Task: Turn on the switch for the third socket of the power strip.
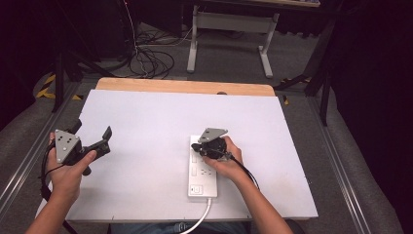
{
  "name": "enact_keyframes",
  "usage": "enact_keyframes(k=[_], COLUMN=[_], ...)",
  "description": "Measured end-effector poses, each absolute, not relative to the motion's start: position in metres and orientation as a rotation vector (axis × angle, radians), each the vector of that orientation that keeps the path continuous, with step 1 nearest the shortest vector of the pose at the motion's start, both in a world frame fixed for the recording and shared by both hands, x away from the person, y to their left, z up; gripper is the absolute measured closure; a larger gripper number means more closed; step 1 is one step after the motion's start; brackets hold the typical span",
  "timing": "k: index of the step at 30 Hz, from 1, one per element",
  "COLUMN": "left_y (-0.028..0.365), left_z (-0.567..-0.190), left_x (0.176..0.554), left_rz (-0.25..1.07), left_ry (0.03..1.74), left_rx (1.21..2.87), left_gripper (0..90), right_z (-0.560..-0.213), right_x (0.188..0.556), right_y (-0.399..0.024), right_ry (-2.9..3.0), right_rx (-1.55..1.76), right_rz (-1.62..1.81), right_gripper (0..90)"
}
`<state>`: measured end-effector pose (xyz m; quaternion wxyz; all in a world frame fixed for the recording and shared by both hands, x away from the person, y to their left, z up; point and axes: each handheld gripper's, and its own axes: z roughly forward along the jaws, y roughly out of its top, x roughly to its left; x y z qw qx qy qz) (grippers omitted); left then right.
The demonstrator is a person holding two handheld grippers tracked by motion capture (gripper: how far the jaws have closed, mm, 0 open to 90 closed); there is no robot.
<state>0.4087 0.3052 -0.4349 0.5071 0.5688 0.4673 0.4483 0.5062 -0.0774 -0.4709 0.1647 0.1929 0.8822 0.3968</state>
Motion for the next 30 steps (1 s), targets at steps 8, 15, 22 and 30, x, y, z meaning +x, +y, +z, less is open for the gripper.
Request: enact_keyframes(k=[8, 15, 22, 30], left_y=[0.3042, 0.3061, 0.3059, 0.3067], left_z=[-0.4346, -0.4345, -0.4348, -0.4344], left_x=[0.4084, 0.4066, 0.4066, 0.4058], left_rz=[1.082, 1.083, 1.084, 1.090], left_ry=[1.120, 1.127, 1.129, 1.129], left_rx=[1.373, 1.368, 1.368, 1.368], left_gripper=[7.2, 7.2, 7.2, 7.2], right_z=[-0.4717, -0.4717, -0.4718, -0.4713], right_x=[0.5038, 0.5041, 0.5040, 0.5043], right_y=[-0.0762, -0.0764, -0.0763, -0.0760], right_ry=[2.499, 2.497, 2.498, 2.500], right_rx=[0.523, 0.534, 0.539, 0.555], right_rz=[1.120, 1.123, 1.126, 1.124], right_gripper=[90.0, 90.0, 90.0, 90.0])
